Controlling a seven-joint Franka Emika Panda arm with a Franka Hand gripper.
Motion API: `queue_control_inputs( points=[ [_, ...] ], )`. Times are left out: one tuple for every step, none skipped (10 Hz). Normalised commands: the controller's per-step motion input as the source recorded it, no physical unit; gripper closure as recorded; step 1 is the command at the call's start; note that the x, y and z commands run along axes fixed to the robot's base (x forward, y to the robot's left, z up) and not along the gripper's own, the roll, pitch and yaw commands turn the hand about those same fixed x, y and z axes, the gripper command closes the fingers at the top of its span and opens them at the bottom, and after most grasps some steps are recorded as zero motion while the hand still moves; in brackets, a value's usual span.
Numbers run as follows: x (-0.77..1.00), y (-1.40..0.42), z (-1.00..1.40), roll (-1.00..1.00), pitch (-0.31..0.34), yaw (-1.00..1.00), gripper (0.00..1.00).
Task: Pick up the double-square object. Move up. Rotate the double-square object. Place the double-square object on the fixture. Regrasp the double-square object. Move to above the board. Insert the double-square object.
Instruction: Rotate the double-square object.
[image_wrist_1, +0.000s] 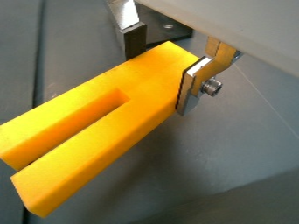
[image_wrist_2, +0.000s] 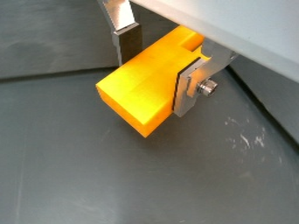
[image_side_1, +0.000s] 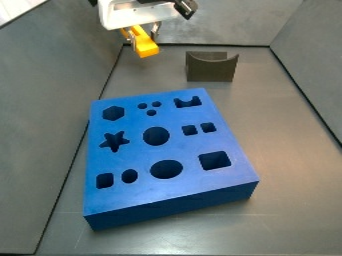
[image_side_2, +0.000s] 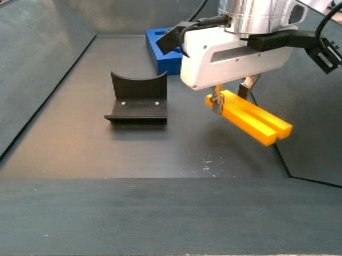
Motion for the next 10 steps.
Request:
queue_control_inputs(
  points=[
    [-0.01,0.02,-0.01,0.0,0.005,-1.0,1.0],
    [-0.01,0.02,-0.01,0.0,0.006,-1.0,1.0],
    [-0.01,0.02,-0.01,0.0,0.007,-1.0,1.0],
    [-0.01,0.02,-0.01,0.0,0.008,-1.0,1.0],
    [-0.01,0.02,-0.01,0.0,0.009,-0.8,1.0],
    [-0.01,0.02,-0.01,0.0,0.009,-0.55,1.0],
    [-0.01,0.02,-0.01,0.0,0.009,-0.32,1.0],
    [-0.01,0.02,-0.01,0.0,0.009,-0.22,1.0],
    [0.0,0.0,-0.83,0.0,0.0,0.0,1.0],
    [0.01,0.0,-0.82,0.0,-0.003,0.02,1.0]
  ],
)
